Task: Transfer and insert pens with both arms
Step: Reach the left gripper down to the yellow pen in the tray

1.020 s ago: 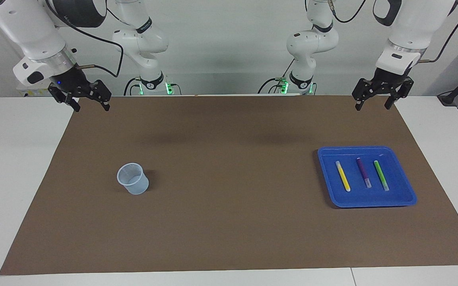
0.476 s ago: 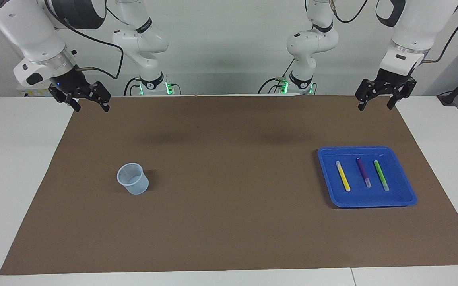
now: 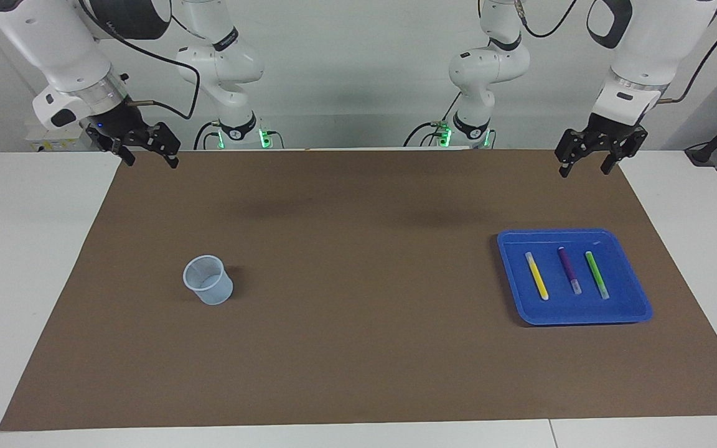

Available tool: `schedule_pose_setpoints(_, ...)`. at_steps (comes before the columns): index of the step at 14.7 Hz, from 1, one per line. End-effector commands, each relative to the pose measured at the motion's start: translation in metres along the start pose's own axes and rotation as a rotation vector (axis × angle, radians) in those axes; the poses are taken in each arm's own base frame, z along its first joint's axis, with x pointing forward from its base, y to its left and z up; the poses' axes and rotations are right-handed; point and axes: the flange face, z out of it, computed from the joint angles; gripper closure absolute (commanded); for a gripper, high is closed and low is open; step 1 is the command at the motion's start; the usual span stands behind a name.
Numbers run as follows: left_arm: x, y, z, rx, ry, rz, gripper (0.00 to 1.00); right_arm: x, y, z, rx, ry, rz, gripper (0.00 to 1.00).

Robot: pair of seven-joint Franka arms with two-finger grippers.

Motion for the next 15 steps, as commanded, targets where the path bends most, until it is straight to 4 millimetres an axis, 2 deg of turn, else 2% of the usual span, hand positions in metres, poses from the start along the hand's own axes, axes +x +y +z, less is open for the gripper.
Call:
schedule_pose_setpoints(1,0.007,-0.006,0.016,-0.044,-0.009,-0.030,0.09,-0.005,-0.004,-0.007,0.017,0.048,-0.004,0.00)
schedule_pose_setpoints(4,0.028,-0.012,0.057,-0.060,-0.033,-0.035,0.09,0.002,-0.008,-0.012,0.022,0.113,-0.003,0.00)
schedule_pose_setpoints(7,0.038,-0.013,0.088,-0.068,-0.033,-0.036,0.09,0.001,-0.024,-0.010,0.020,0.121,-0.022,0.00)
schedule_pose_setpoints(9,0.039,-0.012,0.107,-0.069,-0.011,-0.032,0.11,0.002,-0.042,-0.013,0.014,0.153,-0.059,0.00)
schedule_pose_setpoints(10,0.040,-0.005,0.114,-0.070,0.001,-0.015,0.13,0.003,-0.058,-0.015,0.013,0.188,-0.087,0.00)
schedule_pose_setpoints(11,0.042,0.008,0.114,-0.071,0.027,0.017,0.14,0.002,-0.069,-0.013,0.015,0.198,-0.107,0.00)
schedule_pose_setpoints(12,0.039,0.027,0.121,-0.075,0.035,0.052,0.17,0.002,-0.071,-0.013,0.016,0.199,-0.104,0.00)
schedule_pose_setpoints(13,0.034,0.028,0.134,-0.073,0.032,0.056,0.18,0.003,-0.072,-0.013,0.021,0.210,-0.080,0.00)
schedule_pose_setpoints(14,0.030,0.018,0.148,-0.071,0.018,0.053,0.18,0.004,-0.072,-0.012,0.028,0.219,-0.047,0.00)
schedule_pose_setpoints(15,0.026,0.010,0.159,-0.069,0.017,0.063,0.23,0.003,-0.072,-0.011,0.029,0.214,-0.030,0.00)
